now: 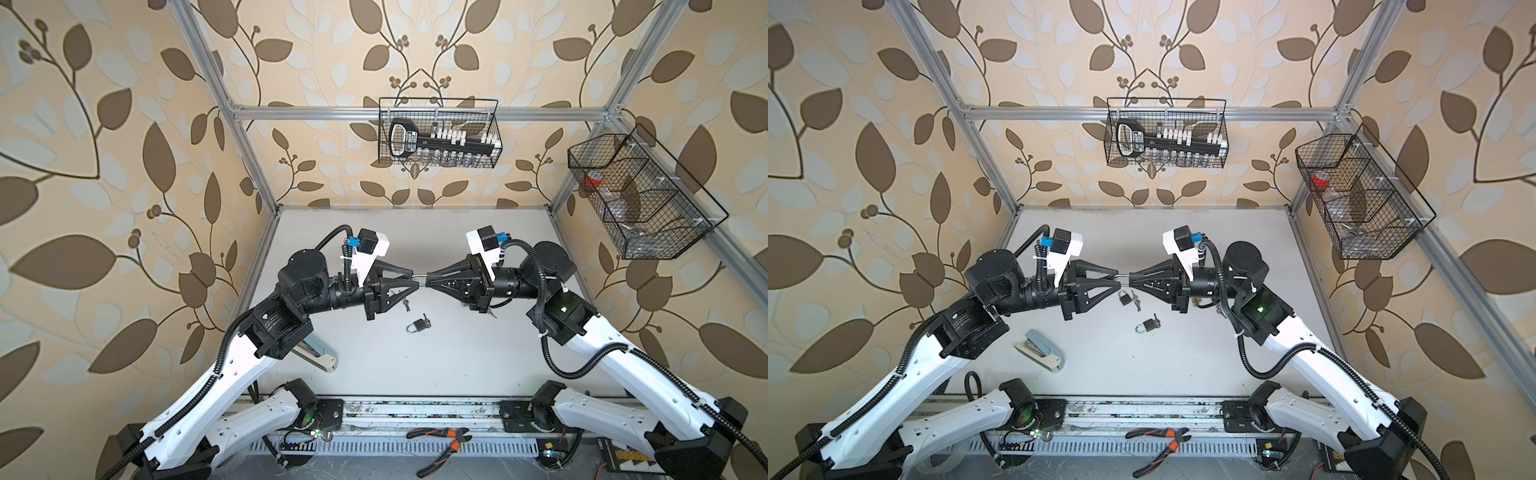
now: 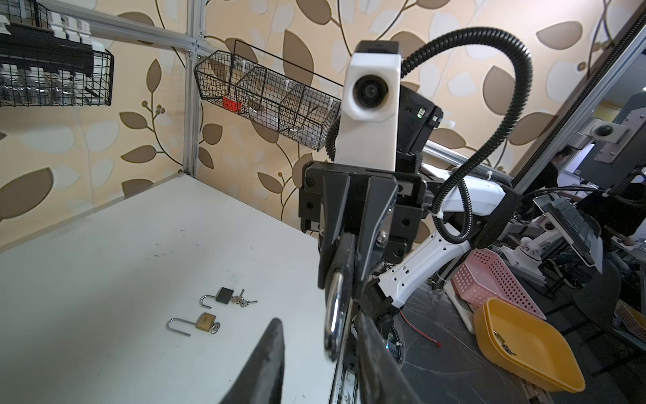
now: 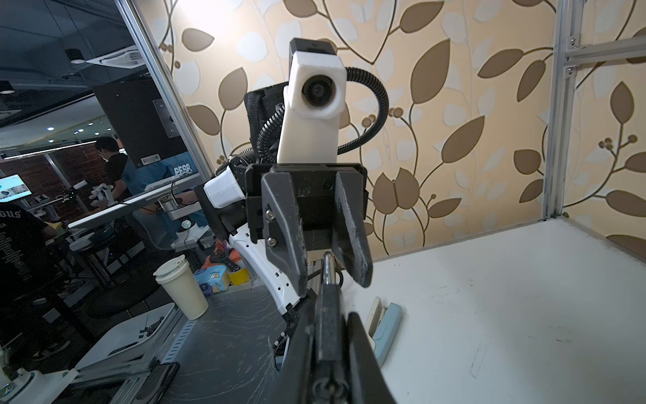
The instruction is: Lock with the key
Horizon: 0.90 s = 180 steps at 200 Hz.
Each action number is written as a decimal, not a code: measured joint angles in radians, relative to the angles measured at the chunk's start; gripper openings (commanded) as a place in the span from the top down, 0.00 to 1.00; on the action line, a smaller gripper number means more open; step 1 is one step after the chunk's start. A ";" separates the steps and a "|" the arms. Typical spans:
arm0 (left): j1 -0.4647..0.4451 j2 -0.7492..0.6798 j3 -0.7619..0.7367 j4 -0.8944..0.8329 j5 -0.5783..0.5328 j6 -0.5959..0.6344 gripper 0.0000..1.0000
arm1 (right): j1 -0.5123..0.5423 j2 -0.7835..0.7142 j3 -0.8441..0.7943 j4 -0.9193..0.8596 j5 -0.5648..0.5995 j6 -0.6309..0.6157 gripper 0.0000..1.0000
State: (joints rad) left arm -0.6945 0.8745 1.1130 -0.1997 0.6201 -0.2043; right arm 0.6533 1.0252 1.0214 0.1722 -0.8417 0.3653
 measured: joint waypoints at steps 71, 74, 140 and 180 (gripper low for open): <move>0.000 0.002 0.000 0.001 0.004 -0.001 1.00 | -0.002 0.000 0.000 -0.004 0.001 0.001 1.00; 0.000 0.002 0.000 0.003 0.005 -0.001 1.00 | -0.002 0.000 0.000 -0.003 0.001 0.002 1.00; 0.001 0.027 0.000 0.043 0.037 -0.023 1.00 | 0.022 0.045 0.031 0.022 -0.010 0.023 1.00; 0.000 0.027 0.000 0.098 0.034 -0.042 1.00 | 0.034 0.053 0.034 0.075 0.009 0.037 1.00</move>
State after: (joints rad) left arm -0.6949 0.9016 1.1133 -0.1013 0.6544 -0.2459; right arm 0.6872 1.0786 1.0550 0.2474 -0.8326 0.4019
